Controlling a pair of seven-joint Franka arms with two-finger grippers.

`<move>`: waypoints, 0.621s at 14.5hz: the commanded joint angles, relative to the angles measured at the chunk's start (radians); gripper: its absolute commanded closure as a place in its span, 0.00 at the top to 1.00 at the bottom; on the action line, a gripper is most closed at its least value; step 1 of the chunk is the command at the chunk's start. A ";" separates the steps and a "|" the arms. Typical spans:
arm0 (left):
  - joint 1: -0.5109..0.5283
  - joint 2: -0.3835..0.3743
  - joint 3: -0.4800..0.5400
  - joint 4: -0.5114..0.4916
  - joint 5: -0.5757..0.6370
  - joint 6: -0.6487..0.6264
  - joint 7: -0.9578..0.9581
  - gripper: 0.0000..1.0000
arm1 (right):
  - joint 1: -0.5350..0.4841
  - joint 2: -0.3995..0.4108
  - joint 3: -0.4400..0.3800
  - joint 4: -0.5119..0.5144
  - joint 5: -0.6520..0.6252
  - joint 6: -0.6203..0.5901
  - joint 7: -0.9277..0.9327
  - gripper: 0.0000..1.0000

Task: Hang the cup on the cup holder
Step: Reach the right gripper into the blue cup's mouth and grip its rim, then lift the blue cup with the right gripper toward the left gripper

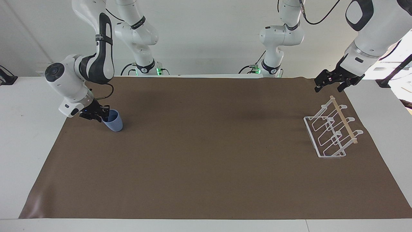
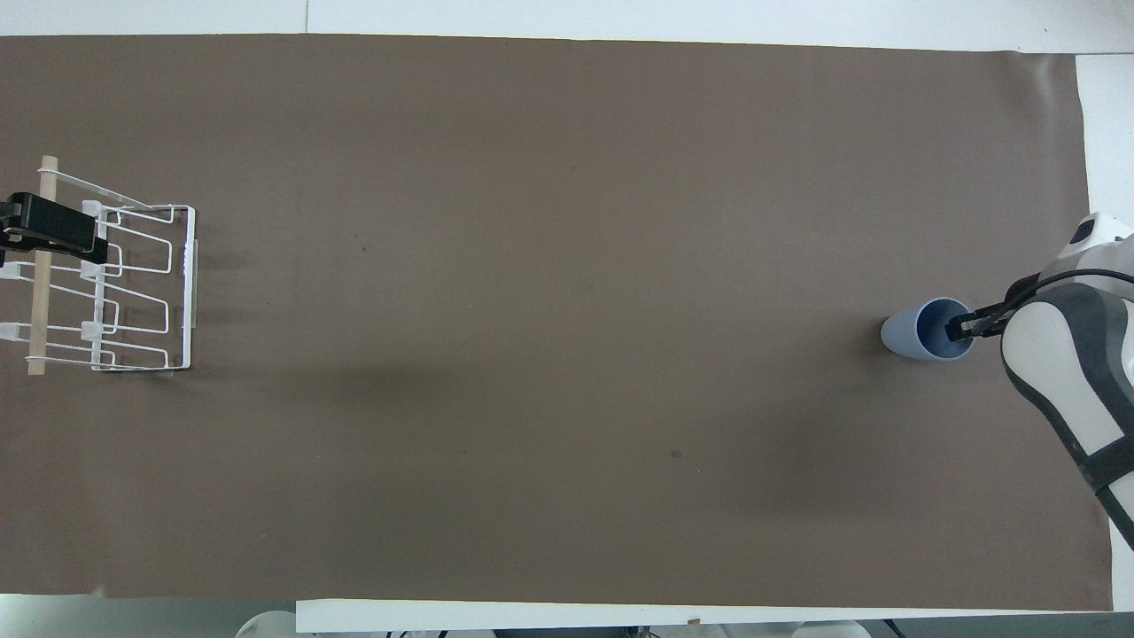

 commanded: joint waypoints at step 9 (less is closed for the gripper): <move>0.012 -0.009 -0.004 -0.019 0.010 -0.041 0.011 1.00 | 0.075 -0.060 0.016 0.182 0.261 -0.367 -0.074 0.00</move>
